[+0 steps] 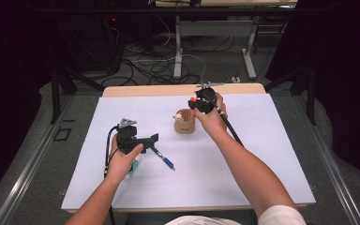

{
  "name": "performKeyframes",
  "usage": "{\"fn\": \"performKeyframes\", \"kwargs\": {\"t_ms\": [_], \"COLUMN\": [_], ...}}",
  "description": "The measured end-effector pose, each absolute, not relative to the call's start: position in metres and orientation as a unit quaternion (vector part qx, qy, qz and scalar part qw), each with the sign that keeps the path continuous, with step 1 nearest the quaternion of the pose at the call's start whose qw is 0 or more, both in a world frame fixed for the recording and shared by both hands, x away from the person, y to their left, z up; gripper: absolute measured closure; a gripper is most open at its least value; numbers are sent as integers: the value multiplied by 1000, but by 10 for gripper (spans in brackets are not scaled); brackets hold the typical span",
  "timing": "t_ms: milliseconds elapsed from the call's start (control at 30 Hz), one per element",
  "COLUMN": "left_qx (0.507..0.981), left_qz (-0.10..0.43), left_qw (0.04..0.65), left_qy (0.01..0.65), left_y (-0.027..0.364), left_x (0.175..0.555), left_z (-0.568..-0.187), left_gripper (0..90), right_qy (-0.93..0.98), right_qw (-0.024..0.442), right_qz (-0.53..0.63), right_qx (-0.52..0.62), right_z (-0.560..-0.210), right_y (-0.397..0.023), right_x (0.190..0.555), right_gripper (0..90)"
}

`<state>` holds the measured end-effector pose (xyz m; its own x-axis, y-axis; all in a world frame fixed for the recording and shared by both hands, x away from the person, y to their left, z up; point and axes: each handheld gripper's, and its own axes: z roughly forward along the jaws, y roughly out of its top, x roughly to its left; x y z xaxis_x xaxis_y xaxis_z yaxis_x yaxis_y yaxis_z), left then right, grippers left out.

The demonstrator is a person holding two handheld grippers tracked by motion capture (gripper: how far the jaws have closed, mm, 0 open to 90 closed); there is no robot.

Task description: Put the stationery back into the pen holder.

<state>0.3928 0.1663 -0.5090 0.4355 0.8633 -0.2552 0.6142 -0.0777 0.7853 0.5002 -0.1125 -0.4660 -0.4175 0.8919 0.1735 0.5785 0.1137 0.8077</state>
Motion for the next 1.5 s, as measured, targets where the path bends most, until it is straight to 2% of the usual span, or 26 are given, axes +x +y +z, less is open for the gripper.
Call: {"fn": "performKeyframes", "kwargs": {"t_ms": [367,800,1500], "left_qx": [723,724,721], "left_qz": [140,140,141], "left_qw": [444,442,444], "left_qy": [511,511,513], "left_y": [166,165,167], "left_x": [393,393,394], "left_z": [-510,-510,-510], "left_gripper": [9,11,11], "right_qy": [723,722,717], "right_qw": [184,186,190], "right_qz": [423,427,443], "right_qx": [514,513,504], "right_z": [-481,-482,-468], "right_y": [-109,-109,-111], "right_x": [501,500,491], "right_gripper": [748,741,527]}}
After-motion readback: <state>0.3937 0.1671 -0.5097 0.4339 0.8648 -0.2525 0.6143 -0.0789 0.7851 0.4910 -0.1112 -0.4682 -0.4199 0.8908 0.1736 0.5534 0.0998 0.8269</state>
